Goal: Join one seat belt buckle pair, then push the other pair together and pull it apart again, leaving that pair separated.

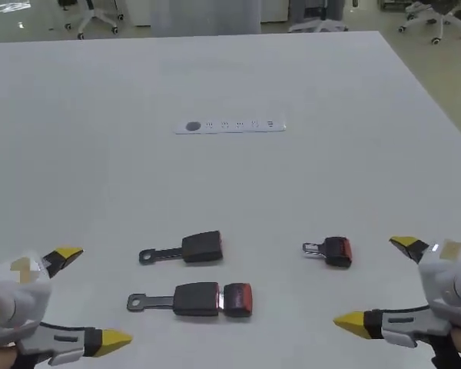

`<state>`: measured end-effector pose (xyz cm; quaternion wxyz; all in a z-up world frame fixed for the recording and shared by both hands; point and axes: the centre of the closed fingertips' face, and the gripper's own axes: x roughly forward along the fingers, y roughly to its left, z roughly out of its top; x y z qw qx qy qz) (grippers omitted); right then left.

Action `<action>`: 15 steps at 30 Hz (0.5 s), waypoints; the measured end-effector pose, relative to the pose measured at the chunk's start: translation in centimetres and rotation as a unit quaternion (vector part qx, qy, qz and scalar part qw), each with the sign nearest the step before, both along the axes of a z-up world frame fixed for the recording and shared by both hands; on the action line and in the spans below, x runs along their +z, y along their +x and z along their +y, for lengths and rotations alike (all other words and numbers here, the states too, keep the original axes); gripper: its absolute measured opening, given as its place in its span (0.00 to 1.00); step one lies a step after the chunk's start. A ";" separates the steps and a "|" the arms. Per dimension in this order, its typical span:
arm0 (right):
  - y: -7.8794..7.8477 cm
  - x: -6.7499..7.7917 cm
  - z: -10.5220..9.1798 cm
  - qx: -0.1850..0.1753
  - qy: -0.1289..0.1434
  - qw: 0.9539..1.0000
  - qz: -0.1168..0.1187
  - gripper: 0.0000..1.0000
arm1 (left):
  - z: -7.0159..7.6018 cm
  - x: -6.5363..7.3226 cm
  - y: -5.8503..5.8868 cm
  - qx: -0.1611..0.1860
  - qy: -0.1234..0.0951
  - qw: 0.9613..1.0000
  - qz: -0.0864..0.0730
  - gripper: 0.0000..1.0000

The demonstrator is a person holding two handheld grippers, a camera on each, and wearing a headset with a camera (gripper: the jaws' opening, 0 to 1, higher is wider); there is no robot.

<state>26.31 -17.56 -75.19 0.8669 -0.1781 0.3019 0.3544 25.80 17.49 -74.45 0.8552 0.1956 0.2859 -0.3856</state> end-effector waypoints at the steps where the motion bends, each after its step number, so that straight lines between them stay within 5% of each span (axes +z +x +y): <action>1: 0.0 0.0 -0.1 0.000 -0.002 1.000 -0.002 1.00 | 0.1 0.3 0.2 0.011 -0.013 1.000 -0.008 1.00; 3: 0.1 -0.1 -0.5 -0.002 -0.007 1.000 0.000 1.00 | 0.5 0.4 0.2 0.023 -0.027 0.999 -0.003 1.00; 15: 0.2 1.1 -0.5 -0.004 0.012 1.000 0.009 1.00 | 0.6 -0.2 0.3 0.018 -0.006 1.000 0.003 1.00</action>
